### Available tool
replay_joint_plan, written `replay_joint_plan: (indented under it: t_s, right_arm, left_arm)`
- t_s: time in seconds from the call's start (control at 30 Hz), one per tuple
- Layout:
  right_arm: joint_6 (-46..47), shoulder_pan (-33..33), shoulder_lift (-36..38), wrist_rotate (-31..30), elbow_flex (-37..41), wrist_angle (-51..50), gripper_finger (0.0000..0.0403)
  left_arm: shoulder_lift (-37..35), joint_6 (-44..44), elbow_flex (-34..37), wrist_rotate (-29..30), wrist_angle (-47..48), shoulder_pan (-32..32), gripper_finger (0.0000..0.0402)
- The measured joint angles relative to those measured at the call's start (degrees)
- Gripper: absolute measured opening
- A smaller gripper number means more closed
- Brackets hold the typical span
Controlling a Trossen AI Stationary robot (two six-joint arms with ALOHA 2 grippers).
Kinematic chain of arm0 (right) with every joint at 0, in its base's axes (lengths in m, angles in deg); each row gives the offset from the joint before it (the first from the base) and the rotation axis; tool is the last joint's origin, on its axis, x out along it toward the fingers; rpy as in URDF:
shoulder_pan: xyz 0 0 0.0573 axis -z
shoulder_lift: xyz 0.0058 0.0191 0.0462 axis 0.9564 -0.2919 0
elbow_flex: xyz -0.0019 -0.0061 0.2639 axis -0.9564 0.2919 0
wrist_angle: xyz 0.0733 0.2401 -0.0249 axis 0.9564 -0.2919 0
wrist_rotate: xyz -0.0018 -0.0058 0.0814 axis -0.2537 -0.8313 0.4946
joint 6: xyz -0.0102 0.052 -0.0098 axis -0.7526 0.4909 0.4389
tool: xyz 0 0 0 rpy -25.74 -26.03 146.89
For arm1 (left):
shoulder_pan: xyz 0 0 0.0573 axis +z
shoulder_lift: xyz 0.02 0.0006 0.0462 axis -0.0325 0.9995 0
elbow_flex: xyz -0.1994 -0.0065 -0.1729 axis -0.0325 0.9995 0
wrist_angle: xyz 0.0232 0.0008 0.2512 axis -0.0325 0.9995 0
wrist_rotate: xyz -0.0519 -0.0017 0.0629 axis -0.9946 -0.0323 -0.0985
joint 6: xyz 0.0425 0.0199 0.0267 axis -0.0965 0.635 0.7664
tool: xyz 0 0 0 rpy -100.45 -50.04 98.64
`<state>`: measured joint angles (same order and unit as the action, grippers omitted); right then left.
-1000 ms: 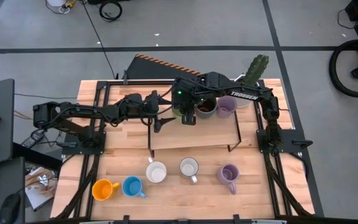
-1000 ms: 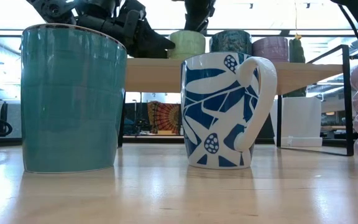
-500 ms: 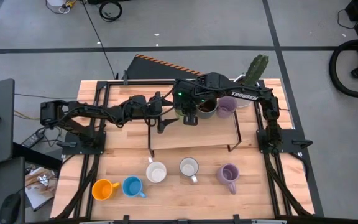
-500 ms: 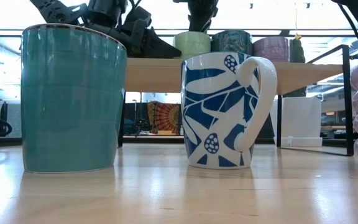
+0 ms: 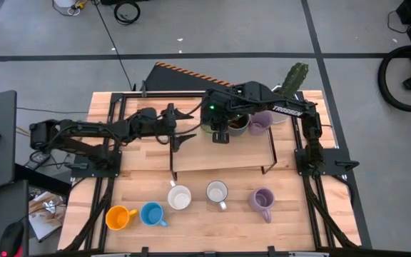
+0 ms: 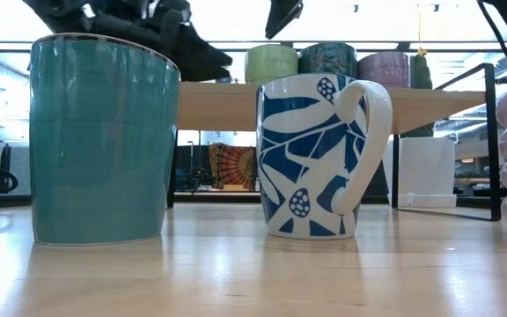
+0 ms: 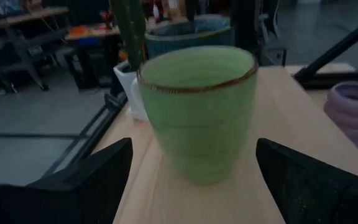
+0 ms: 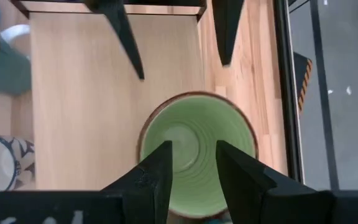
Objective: Place coffee mugs
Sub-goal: Put the blue mug on the shelf aligned with the other purple mug on the shelf
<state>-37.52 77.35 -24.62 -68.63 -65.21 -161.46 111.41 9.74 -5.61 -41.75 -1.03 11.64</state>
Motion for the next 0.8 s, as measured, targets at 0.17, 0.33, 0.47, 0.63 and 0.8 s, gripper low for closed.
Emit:
replay_joint_plan:
  t_s: [0.17,0.33,0.47,0.63,0.8]
  right_arm:
    - [0.56,-2.96,0.09,-2.69,-0.61,-1.33,0.0130]
    - [2.27,-5.40,0.85,-6.61,-0.60,-0.39,0.0130]
    - [3.50,-7.23,0.83,-7.03,-0.62,0.09,0.0130]
    - [4.53,-9.14,1.10,-8.08,-0.60,-1.14,0.0130]
    - [7.55,-11.28,2.81,-11.17,-0.65,-1.03,0.0130]
  left_arm:
    - [-7.77,-1.75,8.63,1.11,-5.19,-0.66,0.0333]
    - [-14.33,-2.92,13.47,1.34,-4.29,-1.13,0.0325]
    - [-18.78,-2.43,15.52,2.74,-4.10,-1.83,0.0325]
    - [-24.03,-2.04,18.72,3.45,-4.48,-1.87,0.0325]
    - [-30.07,-3.29,22.77,3.44,-5.35,-1.87,0.0325]
